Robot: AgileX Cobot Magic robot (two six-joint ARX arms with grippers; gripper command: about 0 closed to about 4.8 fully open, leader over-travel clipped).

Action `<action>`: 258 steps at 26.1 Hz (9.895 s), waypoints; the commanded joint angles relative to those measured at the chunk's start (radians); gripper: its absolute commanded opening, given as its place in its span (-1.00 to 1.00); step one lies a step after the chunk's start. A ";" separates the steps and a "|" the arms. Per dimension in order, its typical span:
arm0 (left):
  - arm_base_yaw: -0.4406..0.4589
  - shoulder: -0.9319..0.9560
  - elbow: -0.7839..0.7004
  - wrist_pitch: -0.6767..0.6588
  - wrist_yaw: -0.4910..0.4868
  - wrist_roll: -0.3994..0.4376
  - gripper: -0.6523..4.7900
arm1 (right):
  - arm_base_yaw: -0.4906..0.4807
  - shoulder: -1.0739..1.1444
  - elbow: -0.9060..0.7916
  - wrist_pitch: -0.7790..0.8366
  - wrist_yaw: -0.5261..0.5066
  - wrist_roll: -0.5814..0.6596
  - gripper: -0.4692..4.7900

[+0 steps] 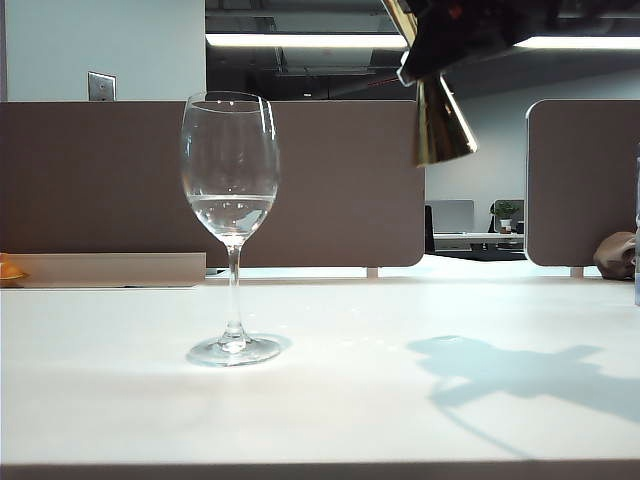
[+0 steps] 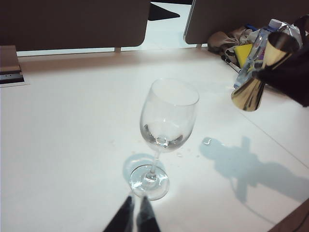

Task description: Pick up the jigger and pour the water inside into the glass.

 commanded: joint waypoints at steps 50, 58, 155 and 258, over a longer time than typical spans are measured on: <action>0.002 0.000 0.003 0.009 0.004 0.004 -0.68 | -0.120 0.470 -0.255 0.617 -0.278 0.329 -0.62; 0.001 0.000 0.003 0.009 0.004 0.004 -0.68 | -0.119 0.470 -0.256 0.612 -0.305 0.336 -0.21; 0.000 -0.172 -0.311 0.288 -0.245 0.196 -0.68 | -0.654 -0.509 -0.504 0.205 -0.278 0.332 -0.81; 0.052 -0.172 -0.598 0.457 -0.493 0.085 -0.68 | -0.656 -1.081 -0.726 -0.282 -0.074 0.306 -0.81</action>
